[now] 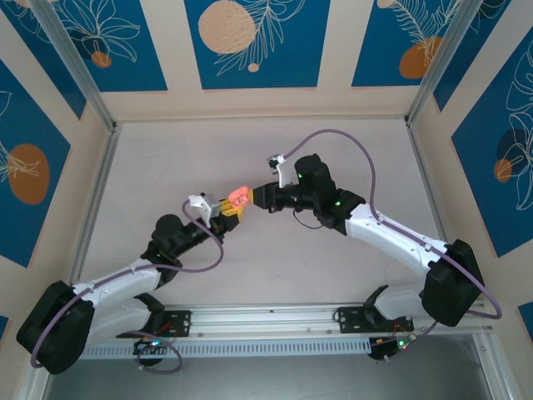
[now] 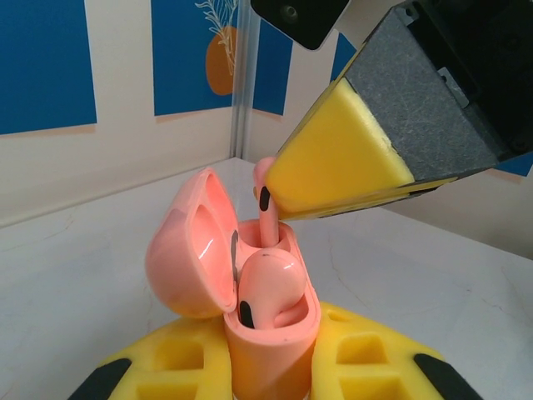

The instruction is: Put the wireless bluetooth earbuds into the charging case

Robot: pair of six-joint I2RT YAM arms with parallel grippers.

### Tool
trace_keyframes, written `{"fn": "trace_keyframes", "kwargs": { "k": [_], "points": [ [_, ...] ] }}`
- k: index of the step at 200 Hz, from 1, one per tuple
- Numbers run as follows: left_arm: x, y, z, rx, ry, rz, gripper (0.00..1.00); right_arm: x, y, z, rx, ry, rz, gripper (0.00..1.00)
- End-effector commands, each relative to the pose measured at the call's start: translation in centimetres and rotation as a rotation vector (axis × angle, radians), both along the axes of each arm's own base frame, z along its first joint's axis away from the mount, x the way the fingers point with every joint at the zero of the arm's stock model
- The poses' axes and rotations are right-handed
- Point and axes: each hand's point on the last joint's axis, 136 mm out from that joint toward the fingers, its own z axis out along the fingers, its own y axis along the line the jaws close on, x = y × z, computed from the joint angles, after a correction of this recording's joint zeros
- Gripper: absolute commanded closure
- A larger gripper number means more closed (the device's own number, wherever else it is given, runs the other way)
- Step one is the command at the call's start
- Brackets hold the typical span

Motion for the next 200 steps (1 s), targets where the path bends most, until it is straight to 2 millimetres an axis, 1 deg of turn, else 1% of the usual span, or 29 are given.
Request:
{"fn": "trace_keyframes", "kwargs": {
  "k": [1, 35, 46, 75, 112, 135, 160, 200],
  "points": [
    [-0.3, 0.4, 3.0, -0.06, -0.092, 0.014, 0.83, -0.9, -0.7, -1.8, -0.056, 0.025, 0.015, 0.83],
    [-0.4, 0.3, 3.1, -0.063, -0.093, 0.005, 0.83, -1.2, -0.5, -1.7, -0.049, 0.019, 0.036, 0.82],
    [-0.4, 0.3, 3.2, -0.064, -0.096, 0.004, 0.83, -1.2, -0.5, -1.7, -0.05, 0.018, 0.038, 0.8],
    [-0.6, 0.1, 3.3, -0.062, -0.097, -0.011, 0.83, -1.1, -0.5, -1.7, -0.057, 0.021, 0.039, 0.79],
    [-0.7, -0.1, 3.1, -0.06, -0.093, -0.023, 0.84, -1.0, -0.3, -1.4, -0.054, 0.019, 0.043, 0.72],
    [-0.7, 0.0, 3.1, -0.056, -0.093, -0.019, 0.83, -1.0, -0.2, -0.9, -0.047, 0.012, 0.045, 0.66],
    [-0.6, 0.0, 2.7, -0.039, -0.088, -0.015, 0.83, -1.0, -0.2, 0.2, -0.026, -0.006, 0.046, 0.6],
    [-0.6, 0.0, 2.3, -0.025, -0.083, -0.014, 0.83, -1.0, -0.4, 1.5, 0.007, -0.01, 0.052, 0.54]
  ]
}}
